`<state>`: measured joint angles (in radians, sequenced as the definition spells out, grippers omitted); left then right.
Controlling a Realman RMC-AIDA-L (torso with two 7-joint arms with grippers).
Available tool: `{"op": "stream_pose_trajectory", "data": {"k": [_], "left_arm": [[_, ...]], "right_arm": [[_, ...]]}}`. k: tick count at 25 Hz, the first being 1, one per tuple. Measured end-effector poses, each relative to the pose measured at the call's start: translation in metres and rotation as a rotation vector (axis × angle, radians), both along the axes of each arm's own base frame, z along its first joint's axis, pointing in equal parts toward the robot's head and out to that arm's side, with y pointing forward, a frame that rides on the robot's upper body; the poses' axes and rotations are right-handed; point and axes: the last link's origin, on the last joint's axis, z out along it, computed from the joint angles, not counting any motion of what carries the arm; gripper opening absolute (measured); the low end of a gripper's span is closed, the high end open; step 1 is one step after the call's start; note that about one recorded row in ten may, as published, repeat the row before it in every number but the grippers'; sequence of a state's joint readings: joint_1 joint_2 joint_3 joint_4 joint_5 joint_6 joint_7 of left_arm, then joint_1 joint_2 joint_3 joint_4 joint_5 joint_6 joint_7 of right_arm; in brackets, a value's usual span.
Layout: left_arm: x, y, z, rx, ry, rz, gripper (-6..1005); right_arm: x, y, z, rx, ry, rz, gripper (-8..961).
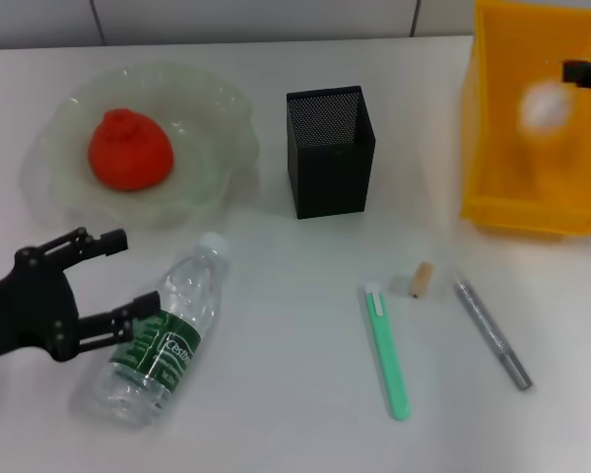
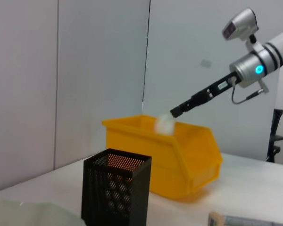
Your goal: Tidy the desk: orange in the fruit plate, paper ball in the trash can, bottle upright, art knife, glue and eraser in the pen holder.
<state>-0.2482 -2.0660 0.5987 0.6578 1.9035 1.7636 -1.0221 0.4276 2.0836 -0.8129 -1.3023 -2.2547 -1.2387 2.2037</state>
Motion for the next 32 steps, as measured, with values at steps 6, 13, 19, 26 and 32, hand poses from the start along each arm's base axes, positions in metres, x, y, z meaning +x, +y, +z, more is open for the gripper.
{"op": "stream_pose_trajectory", "data": {"k": [6, 13, 19, 26, 32], "left_arm": [[0.018, 0.018, 0.009, -0.052, -0.033, 0.026, 830], [0.046, 0.043, 0.016, -0.122, -0.002, 0.066, 829], [0.089, 0.047, -0.003, -0.088, 0.21, 0.147, 828], [0.131, 0.032, -0.03, -0.053, 0.416, 0.3, 827], [0.14, 0.033, -0.053, -0.026, 0.514, 0.428, 826]], "right_arm": [[-0.008, -0.02, 0.0, 0.021, 0.119, 0.188, 589], [0.001, -0.08, -0.021, -0.048, 0.213, 0.519, 830], [0.026, -0.129, -0.066, -0.121, 0.223, 0.728, 849], [0.05, -0.163, -0.112, -0.131, 0.192, 0.815, 849], [0.057, -0.169, -0.125, -0.124, 0.197, 0.781, 849]]}}
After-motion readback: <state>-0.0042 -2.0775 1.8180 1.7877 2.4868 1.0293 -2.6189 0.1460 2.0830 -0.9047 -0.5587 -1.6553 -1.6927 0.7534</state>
